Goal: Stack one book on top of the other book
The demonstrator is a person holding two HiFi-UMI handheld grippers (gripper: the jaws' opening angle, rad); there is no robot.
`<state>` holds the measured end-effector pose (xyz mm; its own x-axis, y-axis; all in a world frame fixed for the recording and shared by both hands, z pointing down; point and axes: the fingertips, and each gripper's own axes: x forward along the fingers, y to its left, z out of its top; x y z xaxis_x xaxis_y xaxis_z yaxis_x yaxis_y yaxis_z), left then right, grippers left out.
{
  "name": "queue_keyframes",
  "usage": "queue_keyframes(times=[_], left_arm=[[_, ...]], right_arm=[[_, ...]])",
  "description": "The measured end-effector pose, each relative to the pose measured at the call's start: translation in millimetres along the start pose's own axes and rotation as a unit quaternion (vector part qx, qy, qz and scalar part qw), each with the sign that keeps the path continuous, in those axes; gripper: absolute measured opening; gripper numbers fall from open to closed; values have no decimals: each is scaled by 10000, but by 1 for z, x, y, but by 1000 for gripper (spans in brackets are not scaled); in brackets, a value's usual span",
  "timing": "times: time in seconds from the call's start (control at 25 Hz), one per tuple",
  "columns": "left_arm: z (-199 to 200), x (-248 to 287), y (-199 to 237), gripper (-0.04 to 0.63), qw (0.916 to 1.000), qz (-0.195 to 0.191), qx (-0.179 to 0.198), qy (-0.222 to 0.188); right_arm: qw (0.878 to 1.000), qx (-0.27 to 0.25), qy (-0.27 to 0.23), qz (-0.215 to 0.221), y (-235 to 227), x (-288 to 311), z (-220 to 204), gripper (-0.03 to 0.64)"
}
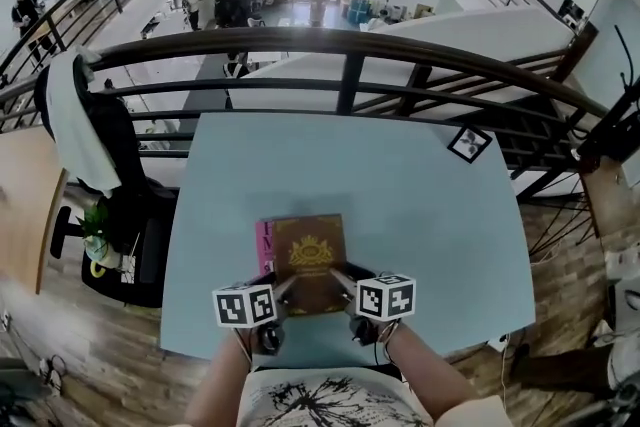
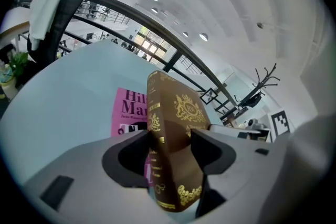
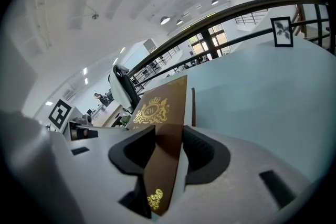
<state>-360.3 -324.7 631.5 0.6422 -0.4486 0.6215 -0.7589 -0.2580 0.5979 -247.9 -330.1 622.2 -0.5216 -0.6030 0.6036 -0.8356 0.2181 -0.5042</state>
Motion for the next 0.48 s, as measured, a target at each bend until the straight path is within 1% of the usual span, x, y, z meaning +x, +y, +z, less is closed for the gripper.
queue_keyframes(times=[0.24,0.48], left_arm=[[5,-6,47,245,9996,99,-245,54],[3,0,72,245,9990,131,-387,203]], right_arm=[[9996,-77,265,38,20,46,-5,158],[9987,-134,500,-27,22,71,-13,158]])
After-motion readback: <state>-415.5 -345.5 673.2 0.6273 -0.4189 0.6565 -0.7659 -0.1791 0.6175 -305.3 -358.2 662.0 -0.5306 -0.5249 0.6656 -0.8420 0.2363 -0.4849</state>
